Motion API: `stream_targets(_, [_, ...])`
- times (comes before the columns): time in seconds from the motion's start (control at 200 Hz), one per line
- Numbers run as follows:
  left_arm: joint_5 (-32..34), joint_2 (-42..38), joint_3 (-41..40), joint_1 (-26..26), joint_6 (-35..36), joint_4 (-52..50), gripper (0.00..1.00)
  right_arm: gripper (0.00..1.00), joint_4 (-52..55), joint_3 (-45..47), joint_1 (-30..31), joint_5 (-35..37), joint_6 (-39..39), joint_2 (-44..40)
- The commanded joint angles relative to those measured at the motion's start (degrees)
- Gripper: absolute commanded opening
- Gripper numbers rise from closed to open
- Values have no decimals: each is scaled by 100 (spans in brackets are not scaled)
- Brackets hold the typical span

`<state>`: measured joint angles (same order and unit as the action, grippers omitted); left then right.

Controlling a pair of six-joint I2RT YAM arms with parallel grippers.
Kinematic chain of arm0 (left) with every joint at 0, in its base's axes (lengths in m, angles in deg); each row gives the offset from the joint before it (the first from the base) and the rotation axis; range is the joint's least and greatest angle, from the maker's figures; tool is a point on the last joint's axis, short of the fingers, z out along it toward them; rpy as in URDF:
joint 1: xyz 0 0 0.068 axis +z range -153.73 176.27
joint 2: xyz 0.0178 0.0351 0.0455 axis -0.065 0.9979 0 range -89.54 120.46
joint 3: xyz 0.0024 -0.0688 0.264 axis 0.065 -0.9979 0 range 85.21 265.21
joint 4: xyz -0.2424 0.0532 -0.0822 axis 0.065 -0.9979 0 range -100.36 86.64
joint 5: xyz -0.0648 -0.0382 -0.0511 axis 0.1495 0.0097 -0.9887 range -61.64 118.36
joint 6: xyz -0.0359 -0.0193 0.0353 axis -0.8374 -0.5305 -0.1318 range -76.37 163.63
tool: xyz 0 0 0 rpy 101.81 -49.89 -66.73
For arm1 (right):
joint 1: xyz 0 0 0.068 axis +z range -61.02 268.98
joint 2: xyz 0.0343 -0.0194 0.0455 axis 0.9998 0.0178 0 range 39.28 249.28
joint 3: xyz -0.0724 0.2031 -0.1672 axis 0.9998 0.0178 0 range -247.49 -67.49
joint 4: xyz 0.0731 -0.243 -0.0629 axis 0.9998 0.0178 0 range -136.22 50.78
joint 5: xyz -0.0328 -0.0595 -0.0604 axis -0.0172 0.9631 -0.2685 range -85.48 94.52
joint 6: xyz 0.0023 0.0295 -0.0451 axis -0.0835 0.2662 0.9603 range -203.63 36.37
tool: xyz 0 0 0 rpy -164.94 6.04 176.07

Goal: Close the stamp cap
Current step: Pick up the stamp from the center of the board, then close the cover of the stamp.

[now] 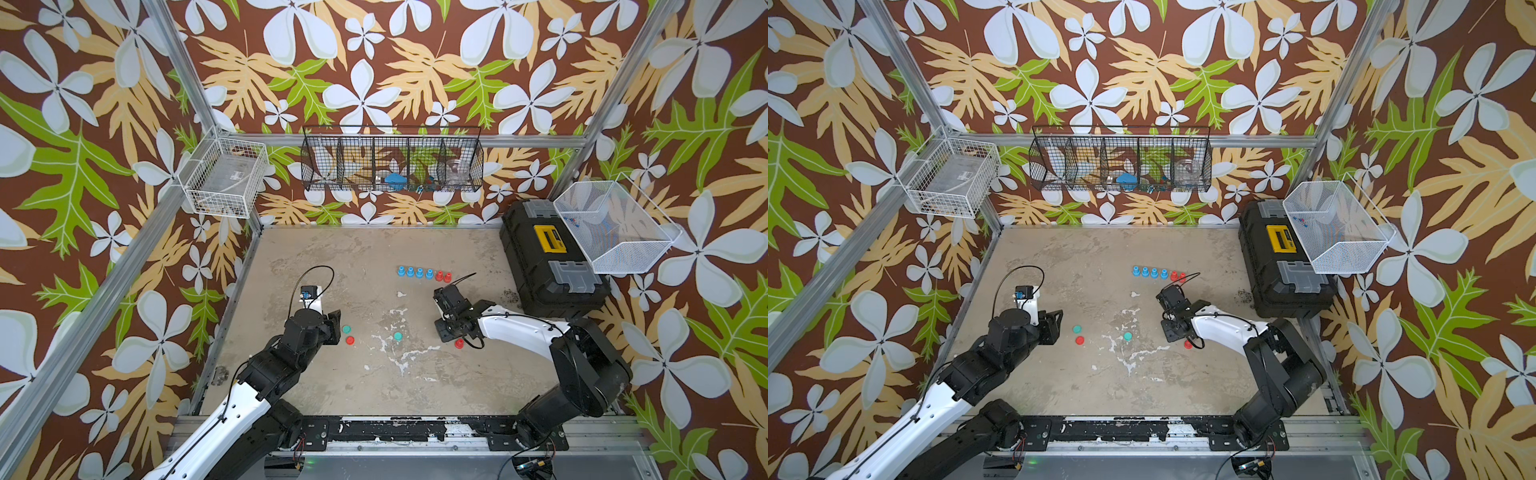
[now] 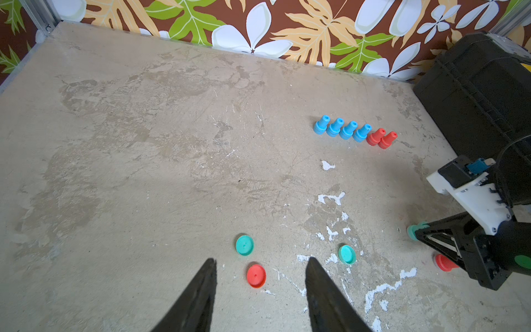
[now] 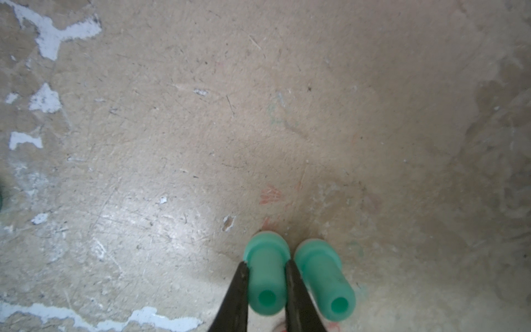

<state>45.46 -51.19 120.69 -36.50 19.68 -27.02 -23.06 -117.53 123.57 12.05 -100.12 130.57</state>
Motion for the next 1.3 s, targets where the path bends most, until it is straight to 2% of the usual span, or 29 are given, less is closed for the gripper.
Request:
stream_targets(0.0, [31, -4, -6, 8, 21, 55, 52, 18, -13, -6, 9, 73, -47, -45])
stream_targets(0.29, [21, -2, -2, 4, 22, 63, 52, 17, 161, -223, 31, 44, -38, -196])
stream_targets(0.46, [21, -3, -6, 8, 21, 63, 52, 17, 317, -564, 256, 53, -66, -195])
stream_targets(0.986, [-4, -5, -2, 8, 27, 63, 52, 17, 535, -2009, 1577, 16, -232, 1072])
stream_targets(1.296, [-11, -15, -6, 8, 28, 71, 52, 16, 505, -2149, 1771, -31, -280, 1396])
